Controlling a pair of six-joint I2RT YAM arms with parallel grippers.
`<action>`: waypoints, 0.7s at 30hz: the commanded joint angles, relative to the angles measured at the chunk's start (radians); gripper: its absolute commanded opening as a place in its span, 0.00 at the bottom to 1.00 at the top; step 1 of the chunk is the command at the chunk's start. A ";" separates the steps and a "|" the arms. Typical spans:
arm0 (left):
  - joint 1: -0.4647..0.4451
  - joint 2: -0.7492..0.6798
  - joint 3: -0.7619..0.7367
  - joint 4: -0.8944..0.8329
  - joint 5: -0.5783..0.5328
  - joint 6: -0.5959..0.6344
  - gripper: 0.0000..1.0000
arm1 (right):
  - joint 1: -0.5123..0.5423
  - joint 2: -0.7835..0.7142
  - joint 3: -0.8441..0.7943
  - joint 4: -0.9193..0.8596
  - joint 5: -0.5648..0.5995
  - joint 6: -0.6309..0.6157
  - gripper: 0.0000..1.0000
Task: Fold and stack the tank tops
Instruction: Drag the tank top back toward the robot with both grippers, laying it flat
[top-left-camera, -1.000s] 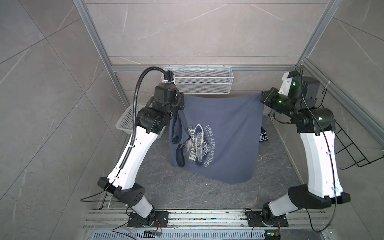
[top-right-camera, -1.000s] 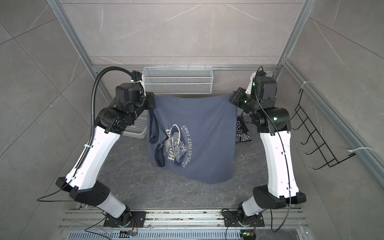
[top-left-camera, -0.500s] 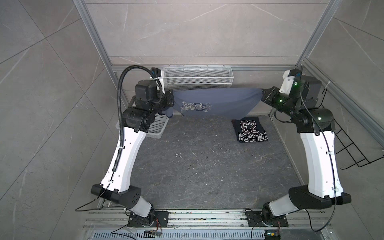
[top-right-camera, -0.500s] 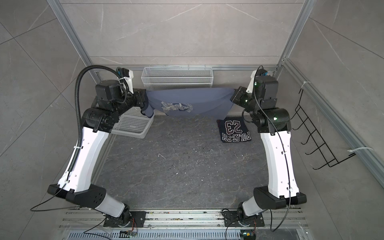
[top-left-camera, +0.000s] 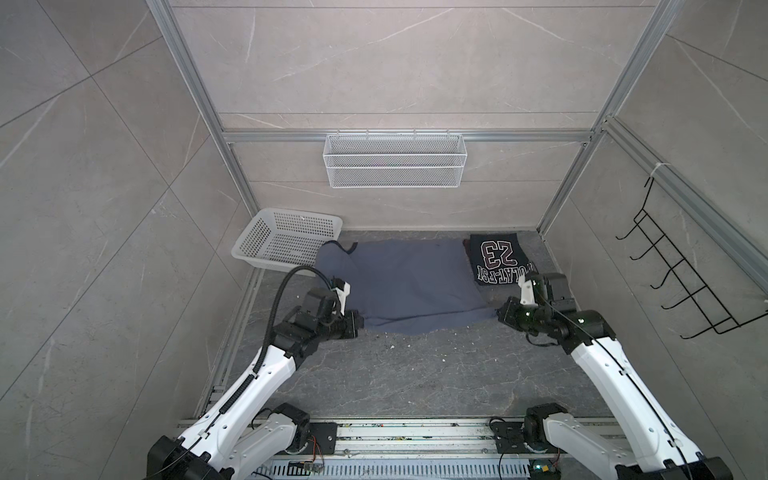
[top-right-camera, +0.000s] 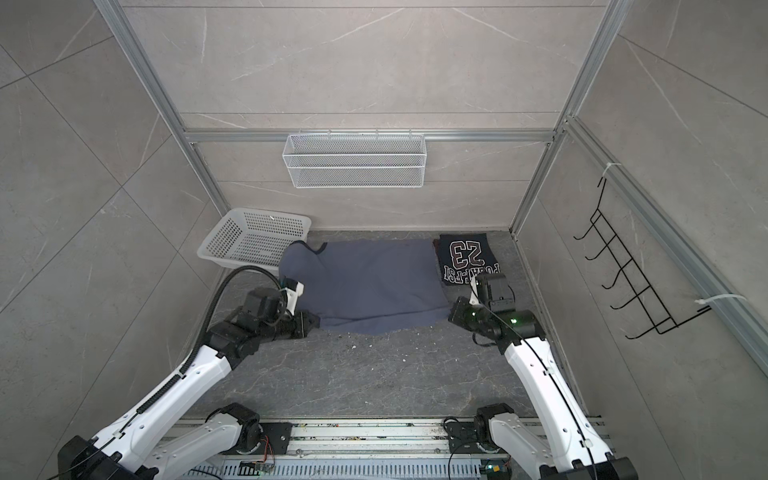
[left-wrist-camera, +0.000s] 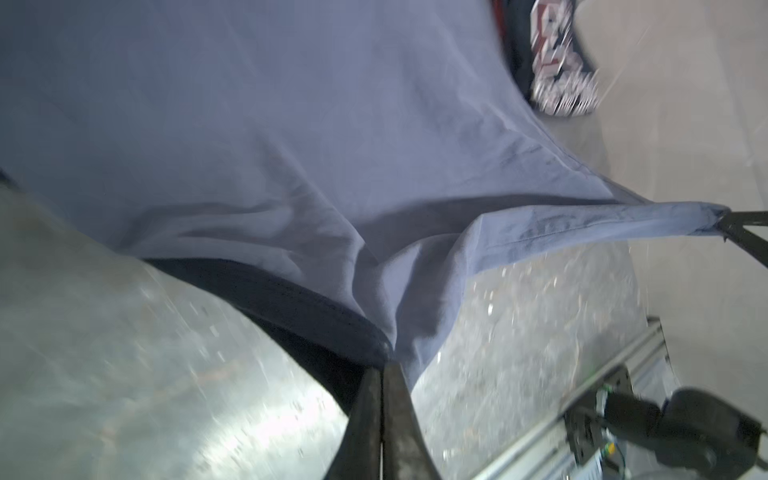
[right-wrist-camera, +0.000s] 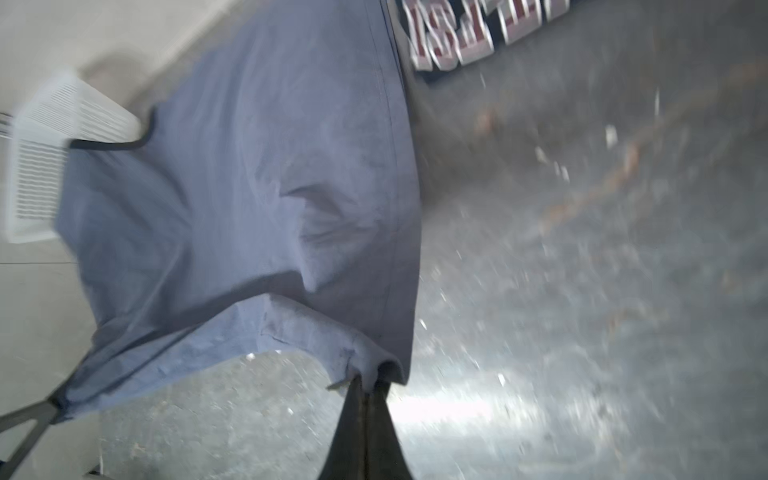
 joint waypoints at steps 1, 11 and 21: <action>-0.066 -0.053 -0.096 0.009 0.017 -0.159 0.00 | -0.004 -0.057 -0.108 -0.096 0.034 0.090 0.00; -0.314 -0.081 -0.246 -0.025 -0.149 -0.369 0.06 | -0.003 -0.333 -0.364 -0.276 0.074 0.346 0.00; -0.343 -0.290 -0.189 -0.253 -0.289 -0.416 0.44 | -0.003 -0.390 -0.199 -0.452 0.293 0.358 0.64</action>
